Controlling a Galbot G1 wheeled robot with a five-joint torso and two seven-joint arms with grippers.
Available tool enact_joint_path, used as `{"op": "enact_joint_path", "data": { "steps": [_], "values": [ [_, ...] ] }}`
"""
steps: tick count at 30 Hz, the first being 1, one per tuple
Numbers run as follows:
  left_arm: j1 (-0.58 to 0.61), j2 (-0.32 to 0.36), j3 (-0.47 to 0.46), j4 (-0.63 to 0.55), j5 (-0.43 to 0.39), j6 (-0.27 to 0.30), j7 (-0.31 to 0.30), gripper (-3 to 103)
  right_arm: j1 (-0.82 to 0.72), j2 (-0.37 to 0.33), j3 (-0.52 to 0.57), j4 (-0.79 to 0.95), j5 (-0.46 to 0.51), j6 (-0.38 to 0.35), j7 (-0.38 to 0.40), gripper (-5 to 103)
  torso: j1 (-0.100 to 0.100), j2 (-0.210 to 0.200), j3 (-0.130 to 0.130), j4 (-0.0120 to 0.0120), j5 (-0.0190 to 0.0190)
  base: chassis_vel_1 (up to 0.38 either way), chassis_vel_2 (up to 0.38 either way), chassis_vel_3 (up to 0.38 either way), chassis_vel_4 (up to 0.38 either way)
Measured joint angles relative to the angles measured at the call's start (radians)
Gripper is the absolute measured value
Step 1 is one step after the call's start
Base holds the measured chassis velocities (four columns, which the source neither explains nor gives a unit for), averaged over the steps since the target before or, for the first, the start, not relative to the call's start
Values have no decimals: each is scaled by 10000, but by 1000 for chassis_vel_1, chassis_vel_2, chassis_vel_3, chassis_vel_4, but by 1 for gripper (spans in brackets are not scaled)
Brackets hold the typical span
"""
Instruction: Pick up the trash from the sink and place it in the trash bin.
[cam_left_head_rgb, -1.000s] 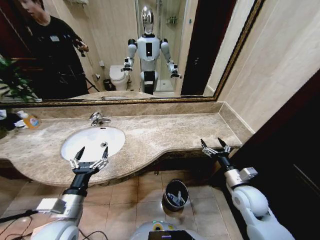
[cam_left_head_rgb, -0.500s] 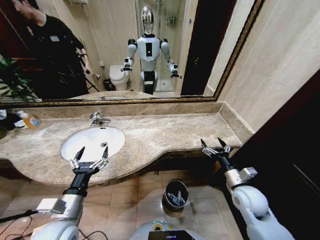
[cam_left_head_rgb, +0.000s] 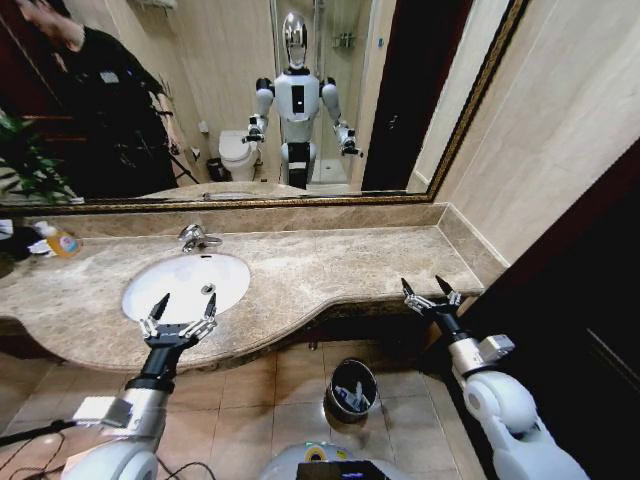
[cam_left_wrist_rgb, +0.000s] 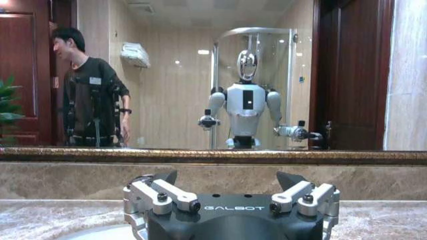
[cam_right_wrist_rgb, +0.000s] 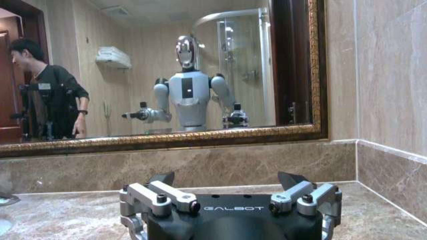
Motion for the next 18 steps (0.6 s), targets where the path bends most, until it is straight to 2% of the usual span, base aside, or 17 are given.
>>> {"op": "enact_joint_path", "data": {
  "steps": [18],
  "values": [
    [0, 0, 0, 0, 0, 0, 0, 100, 0, 0, 0, -2, 3, 3, -6, 100, 0, 0, 0, 0, 0, 0, 0, 0, 0]
  ]
}}
